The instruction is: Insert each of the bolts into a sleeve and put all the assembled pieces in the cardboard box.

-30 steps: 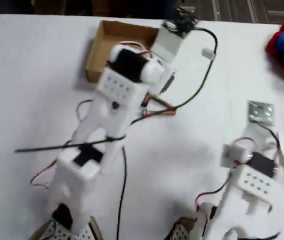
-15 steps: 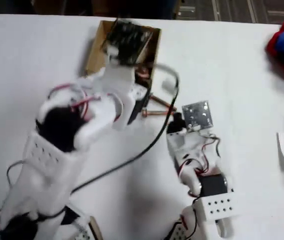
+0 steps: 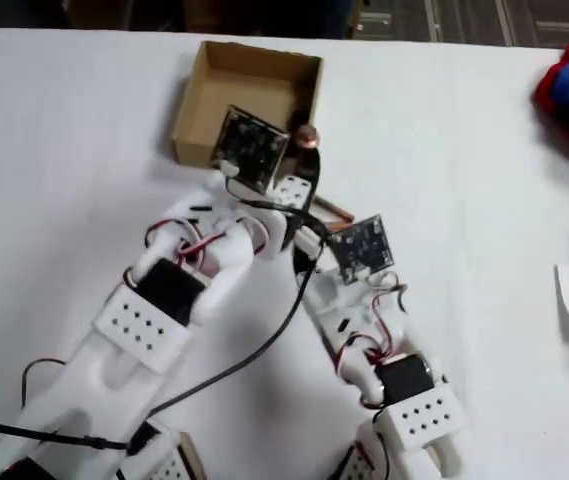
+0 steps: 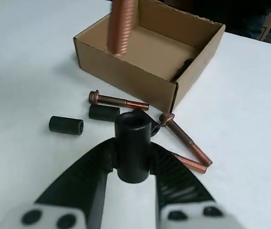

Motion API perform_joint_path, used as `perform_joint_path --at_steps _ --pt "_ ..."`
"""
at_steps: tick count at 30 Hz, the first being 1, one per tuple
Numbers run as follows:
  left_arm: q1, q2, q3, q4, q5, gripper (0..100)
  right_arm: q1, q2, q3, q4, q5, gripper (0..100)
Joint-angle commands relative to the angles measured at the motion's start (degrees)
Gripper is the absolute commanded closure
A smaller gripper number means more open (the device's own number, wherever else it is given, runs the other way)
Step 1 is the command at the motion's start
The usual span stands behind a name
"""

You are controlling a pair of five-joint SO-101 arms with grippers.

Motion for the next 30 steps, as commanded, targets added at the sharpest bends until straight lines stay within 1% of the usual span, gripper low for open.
perform_joint_path --at_steps 1,4,7,14,18,20,24,26,30 --pt "-0.35 -2.55 -0.13 -2.11 3.87 98 -0.92 -1.8 -0.79 -2.33 -0.44 97.5" --pt "-0.35 -1.76 0.04 -0.88 11.16 98 -0.57 -4.35 -0.7 -4.09 -0.44 97.5" --pt "-0.44 0.18 -0.4 -0.26 14.24 98 -0.48 -8.66 -0.18 -3.82 -0.44 97.5" --pt "0.09 3.34 -0.92 -0.35 16.18 98 -0.48 -17.63 4.22 -4.18 -0.44 97.5" --pt "0.09 2.99 -1.36 0.09 16.09 98 -0.48 -19.74 5.89 -4.18 -0.44 97.5" --pt "-0.35 2.99 -4.26 2.46 16.0 98 -0.4 -19.65 6.68 -4.18 -0.44 97.5" --pt "-0.26 2.99 -11.38 9.85 15.91 98 -0.31 -19.65 7.82 -4.26 -0.44 97.5" --pt "0.0 2.99 -13.58 12.57 15.91 98 -0.31 -19.65 8.7 -5.93 -0.44 97.5" --pt "0.18 2.99 -13.67 13.63 16.18 98 0.92 -19.65 11.43 -10.59 -0.35 97.5"
